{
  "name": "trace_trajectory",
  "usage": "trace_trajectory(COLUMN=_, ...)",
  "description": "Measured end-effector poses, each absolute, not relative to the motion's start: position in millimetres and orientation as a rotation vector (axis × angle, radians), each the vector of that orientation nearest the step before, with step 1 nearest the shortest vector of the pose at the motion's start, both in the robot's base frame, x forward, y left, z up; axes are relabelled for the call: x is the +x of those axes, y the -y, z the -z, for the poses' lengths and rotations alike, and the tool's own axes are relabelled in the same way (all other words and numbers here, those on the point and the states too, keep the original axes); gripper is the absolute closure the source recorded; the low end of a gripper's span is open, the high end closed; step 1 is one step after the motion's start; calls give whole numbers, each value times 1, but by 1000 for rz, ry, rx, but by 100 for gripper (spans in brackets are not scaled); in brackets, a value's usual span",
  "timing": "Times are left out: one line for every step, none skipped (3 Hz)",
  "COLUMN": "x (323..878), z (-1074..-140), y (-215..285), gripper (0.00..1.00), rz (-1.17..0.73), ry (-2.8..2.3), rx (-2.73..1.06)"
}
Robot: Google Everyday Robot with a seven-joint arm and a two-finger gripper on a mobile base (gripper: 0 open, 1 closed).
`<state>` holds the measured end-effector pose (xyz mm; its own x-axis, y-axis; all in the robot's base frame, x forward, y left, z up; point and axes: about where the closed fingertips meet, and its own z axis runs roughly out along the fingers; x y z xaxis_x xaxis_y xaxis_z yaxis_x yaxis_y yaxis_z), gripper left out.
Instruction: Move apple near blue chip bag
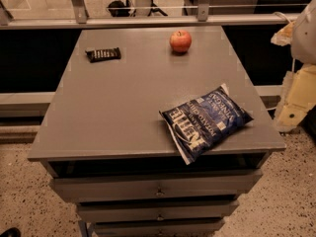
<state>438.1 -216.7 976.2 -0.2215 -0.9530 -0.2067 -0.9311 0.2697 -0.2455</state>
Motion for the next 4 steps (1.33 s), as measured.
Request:
trace_trajectory(x=438, z=-976, y=217, gripper=0, rz=99, ry=-2232, rx=-1725)
trace_trajectory(x=489, z=-962, y=202, gripper=0, rz=44, ry=-2186, rx=-1644)
trace_trajectory(x=543, z=-945, y=189, gripper=0, rz=-25, ry=-2132, rx=-1568)
trace_trajectory(x=602, z=-934, y=172, gripper=0, rz=-95, ry=-2062, rx=-1445)
